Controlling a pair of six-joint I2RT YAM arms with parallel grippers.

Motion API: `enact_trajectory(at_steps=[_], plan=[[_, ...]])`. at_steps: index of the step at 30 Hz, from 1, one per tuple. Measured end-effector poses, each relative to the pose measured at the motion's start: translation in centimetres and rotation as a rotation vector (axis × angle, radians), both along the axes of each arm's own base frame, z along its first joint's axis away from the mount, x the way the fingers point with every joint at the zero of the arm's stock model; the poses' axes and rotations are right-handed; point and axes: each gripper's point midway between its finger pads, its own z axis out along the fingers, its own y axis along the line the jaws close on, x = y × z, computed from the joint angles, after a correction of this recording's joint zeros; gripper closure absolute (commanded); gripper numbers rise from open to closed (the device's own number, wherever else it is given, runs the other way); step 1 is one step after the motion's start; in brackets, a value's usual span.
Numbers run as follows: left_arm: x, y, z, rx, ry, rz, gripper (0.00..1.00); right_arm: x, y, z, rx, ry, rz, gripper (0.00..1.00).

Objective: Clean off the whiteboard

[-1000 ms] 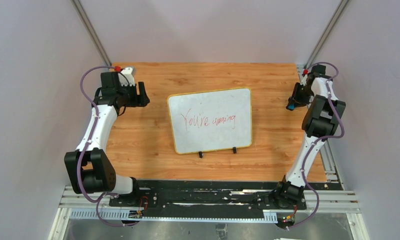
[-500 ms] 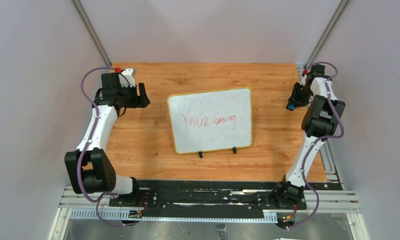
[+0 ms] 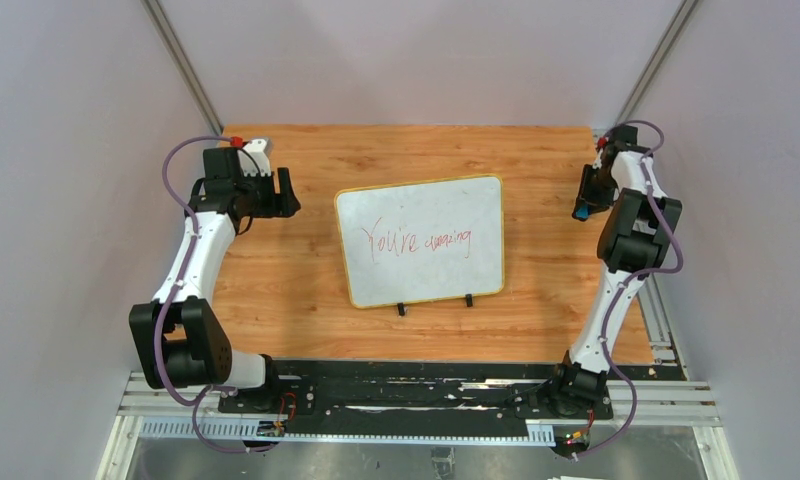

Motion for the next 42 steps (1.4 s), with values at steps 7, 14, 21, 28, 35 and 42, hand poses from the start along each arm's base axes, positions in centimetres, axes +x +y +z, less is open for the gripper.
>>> enact_trajectory(at_steps=[7,14,21,28,35,42], plan=[[-0.1,0.0,-0.1,0.0,0.002,0.0,0.27,-0.1,-0.4,0.2,-0.053,0.02,-0.018,0.99],[-0.1,-0.2,-0.1,-0.009,0.002,-0.01,0.31,-0.4,-0.3,0.5,-0.056,0.014,-0.024,0.99],[-0.3,-1.1,0.1,-0.045,-0.001,-0.05,0.33,-2.8,1.1,1.6,-0.014,0.026,-0.009,0.99],[-0.3,-2.1,-0.3,-0.088,0.014,-0.095,0.35,-5.0,3.4,9.0,0.018,-0.127,0.016,1.0],[0.3,-2.7,-0.9,-0.129,0.045,-0.113,0.37,-8.1,6.1,16.4,-0.004,-0.296,0.05,0.99],[0.7,-3.1,-0.5,-0.152,0.048,-0.129,0.37,-11.3,8.2,19.6,-0.009,-0.375,0.074,0.99]])
